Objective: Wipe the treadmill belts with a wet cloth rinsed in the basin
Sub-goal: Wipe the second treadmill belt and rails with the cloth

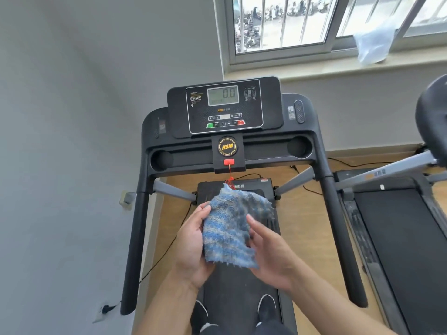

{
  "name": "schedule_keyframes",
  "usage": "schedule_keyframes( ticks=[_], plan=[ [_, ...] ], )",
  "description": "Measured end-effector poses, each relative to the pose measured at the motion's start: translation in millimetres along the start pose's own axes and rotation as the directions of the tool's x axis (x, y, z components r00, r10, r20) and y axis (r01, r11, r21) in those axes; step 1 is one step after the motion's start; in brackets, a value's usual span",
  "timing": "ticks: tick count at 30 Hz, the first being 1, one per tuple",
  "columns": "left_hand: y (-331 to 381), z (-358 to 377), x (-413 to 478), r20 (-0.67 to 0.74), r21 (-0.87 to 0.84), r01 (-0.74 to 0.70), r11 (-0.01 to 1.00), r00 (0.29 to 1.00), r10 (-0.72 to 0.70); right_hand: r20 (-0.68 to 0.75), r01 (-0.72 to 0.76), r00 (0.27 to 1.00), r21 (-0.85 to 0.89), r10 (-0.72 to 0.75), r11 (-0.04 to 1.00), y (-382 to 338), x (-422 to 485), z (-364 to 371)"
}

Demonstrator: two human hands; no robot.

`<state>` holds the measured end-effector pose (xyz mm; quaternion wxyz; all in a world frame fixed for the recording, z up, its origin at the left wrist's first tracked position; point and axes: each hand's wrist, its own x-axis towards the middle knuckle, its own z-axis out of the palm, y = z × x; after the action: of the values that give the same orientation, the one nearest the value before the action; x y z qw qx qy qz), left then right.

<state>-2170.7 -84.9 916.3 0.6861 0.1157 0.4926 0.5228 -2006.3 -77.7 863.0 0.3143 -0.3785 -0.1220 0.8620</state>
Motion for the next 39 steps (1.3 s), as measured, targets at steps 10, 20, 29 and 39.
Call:
schedule_keyframes(
  ticks=[10,20,29,39],
  plan=[
    [-19,-23,-6,-0.039,0.738,-0.29,0.609,0.883,0.468,-0.058,0.313,0.917,-0.508,-0.395,0.802,-41,-15,-13],
    [-24,-22,-12,0.081,0.737,-0.384,0.556,0.867,0.491,-0.144,0.291,0.817,-0.734,-0.559,0.613,-69,-23,-26],
    [-14,-20,-12,0.098,0.774,-0.387,0.5,0.855,0.51,0.054,0.391,0.853,-0.725,-0.518,0.567,-87,-40,-22],
    [-11,-2,-9,0.044,0.843,-0.4,0.36,0.719,0.694,0.12,0.265,0.689,-0.96,-0.715,0.093,-90,-55,-11]
  ],
)
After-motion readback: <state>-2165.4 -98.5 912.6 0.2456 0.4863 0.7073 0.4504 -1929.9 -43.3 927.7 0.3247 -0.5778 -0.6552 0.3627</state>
